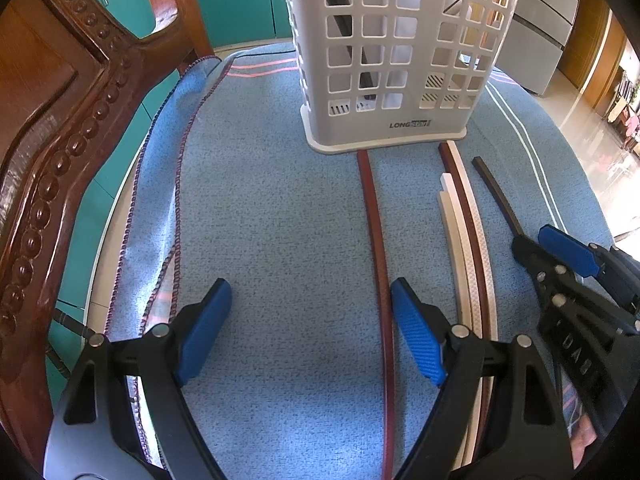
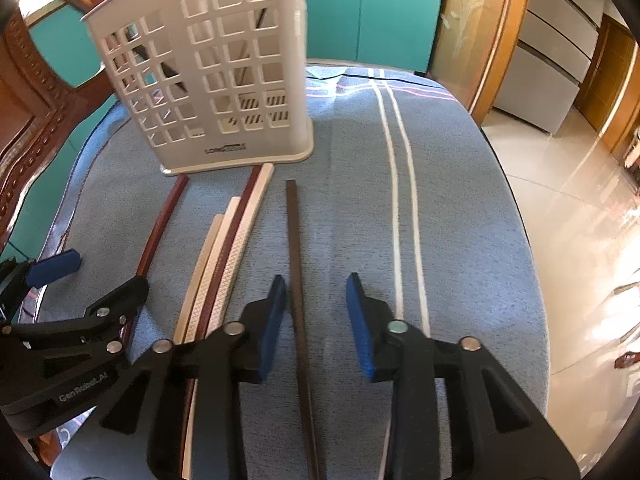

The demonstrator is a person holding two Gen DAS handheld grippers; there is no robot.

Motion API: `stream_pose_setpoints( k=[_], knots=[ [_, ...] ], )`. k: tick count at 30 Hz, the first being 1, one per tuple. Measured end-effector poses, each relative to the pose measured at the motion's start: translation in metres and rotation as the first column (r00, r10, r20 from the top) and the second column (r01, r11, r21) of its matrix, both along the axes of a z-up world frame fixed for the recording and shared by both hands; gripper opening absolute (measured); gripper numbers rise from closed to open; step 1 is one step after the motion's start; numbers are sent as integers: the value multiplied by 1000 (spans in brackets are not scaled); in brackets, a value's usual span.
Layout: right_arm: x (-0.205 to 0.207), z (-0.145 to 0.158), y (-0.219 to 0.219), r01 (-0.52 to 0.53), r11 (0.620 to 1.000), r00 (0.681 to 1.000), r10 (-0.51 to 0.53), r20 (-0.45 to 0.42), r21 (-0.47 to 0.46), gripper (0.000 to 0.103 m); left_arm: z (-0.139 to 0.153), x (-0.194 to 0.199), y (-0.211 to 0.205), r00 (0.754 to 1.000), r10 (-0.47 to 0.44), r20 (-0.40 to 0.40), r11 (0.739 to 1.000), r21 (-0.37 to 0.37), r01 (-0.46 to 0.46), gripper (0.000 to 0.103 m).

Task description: Organize utensils

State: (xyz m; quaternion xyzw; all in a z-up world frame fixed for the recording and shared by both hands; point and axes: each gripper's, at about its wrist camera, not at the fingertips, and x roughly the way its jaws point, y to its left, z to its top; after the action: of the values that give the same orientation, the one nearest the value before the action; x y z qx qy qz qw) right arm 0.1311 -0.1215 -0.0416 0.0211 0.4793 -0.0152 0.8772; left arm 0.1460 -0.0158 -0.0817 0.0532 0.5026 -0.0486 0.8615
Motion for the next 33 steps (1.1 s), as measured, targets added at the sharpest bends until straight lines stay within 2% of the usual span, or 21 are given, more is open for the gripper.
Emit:
stream_pose_setpoints(
  k=[1,3,6,19,25,30,33],
  knots=[
    [0,0,-4,14,1000,1000,-14,-1,15,25,0,0,0,1000,0,0,1000,0,0,82],
    [1,1,-11,47,998,999,-47,-6,45,13,0,0,0,1000,1,0,1000,0,-1,82],
    [2,1,-24,86,991,996,-85,-19,106,8,0,0,0,1000,1,0,1000,1,-1,82],
    [2,0,-21,71,993,997,-70,-10,91,10,-1,3,0,1000,-5,9,1000,-8,5,83],
    [1,0,-15,54,995,999,-53,-7,85,17,-3,5,1,1000,-13,-6,999,-49,13,83],
    [0,0,-12,49,996,999,-48,-8,76,17,-2,7,6,998,-55,-14,991,-124,53,81],
    [0,0,-13,50,995,999,-49,-12,88,17,-1,13,18,999,-41,-22,983,-182,37,81]
  ],
)
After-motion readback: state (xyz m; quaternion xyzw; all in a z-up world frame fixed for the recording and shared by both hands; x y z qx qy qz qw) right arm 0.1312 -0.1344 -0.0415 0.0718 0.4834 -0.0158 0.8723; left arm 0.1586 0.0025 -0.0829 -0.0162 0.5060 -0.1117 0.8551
